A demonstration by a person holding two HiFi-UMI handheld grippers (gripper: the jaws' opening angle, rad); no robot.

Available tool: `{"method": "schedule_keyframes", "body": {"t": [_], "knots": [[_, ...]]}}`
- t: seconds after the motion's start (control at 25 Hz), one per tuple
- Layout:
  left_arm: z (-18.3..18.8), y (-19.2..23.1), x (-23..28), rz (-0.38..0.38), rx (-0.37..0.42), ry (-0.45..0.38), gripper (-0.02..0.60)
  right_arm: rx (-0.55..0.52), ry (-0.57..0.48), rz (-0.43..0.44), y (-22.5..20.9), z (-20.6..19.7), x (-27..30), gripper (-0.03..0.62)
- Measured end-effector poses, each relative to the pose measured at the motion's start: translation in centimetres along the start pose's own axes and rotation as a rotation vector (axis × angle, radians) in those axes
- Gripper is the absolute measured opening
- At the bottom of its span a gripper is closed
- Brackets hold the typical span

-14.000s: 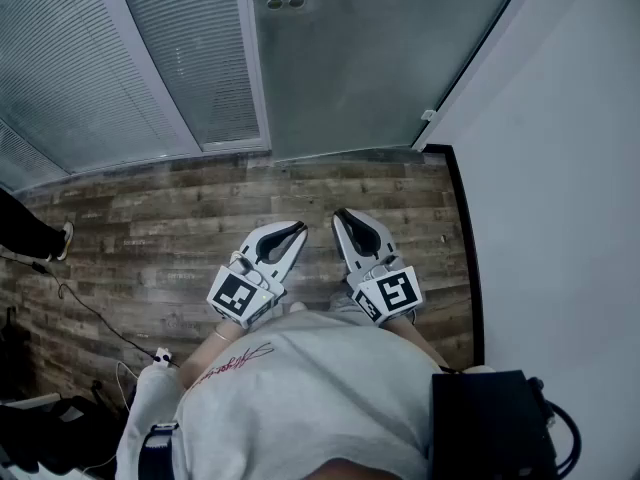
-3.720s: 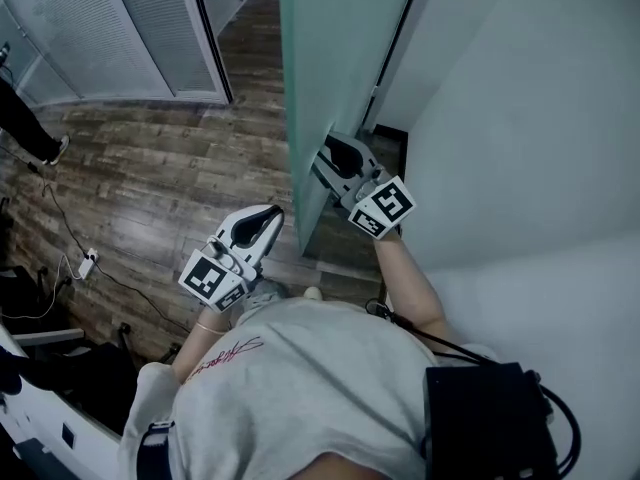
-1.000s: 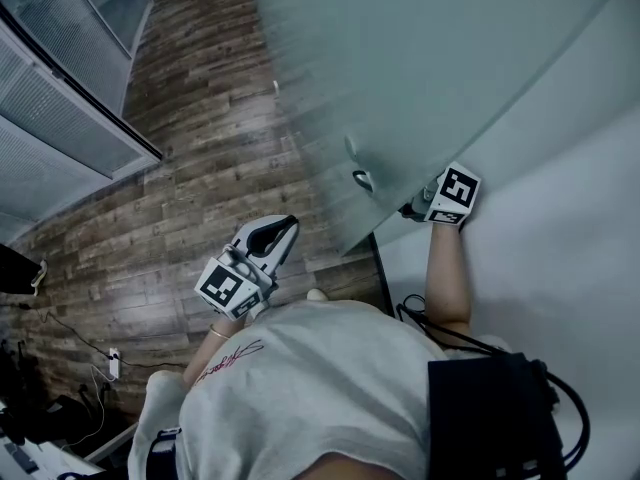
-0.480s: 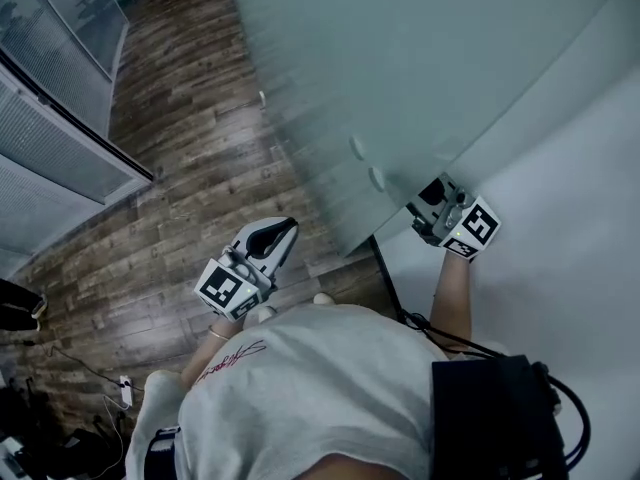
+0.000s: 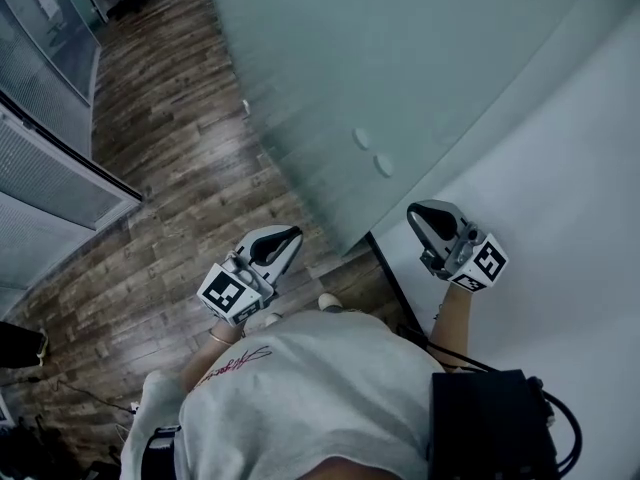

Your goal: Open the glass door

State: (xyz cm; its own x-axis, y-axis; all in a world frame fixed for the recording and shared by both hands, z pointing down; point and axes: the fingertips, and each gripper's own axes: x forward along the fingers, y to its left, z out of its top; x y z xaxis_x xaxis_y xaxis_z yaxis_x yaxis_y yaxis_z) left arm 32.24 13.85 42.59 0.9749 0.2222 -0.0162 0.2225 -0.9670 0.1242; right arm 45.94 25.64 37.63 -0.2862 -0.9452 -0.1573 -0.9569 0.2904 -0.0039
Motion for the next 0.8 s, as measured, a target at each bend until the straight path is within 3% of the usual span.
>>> {"method": "schedule_keyframes", "body": {"t": [0.4, 0.8], "knots": [[0.3, -0.2, -2.7, -0.060, 0.002, -0.013, 0.035, 0.007, -0.037, 0.082, 7.3, -0.1, 4.4, 0.025], [-0.6, -0.4, -5.6, -0.083, 0.000, 0.004, 0.035, -0.006, 0.010, 0.122, 11.7, -2.6, 6.6, 0.023]]}}
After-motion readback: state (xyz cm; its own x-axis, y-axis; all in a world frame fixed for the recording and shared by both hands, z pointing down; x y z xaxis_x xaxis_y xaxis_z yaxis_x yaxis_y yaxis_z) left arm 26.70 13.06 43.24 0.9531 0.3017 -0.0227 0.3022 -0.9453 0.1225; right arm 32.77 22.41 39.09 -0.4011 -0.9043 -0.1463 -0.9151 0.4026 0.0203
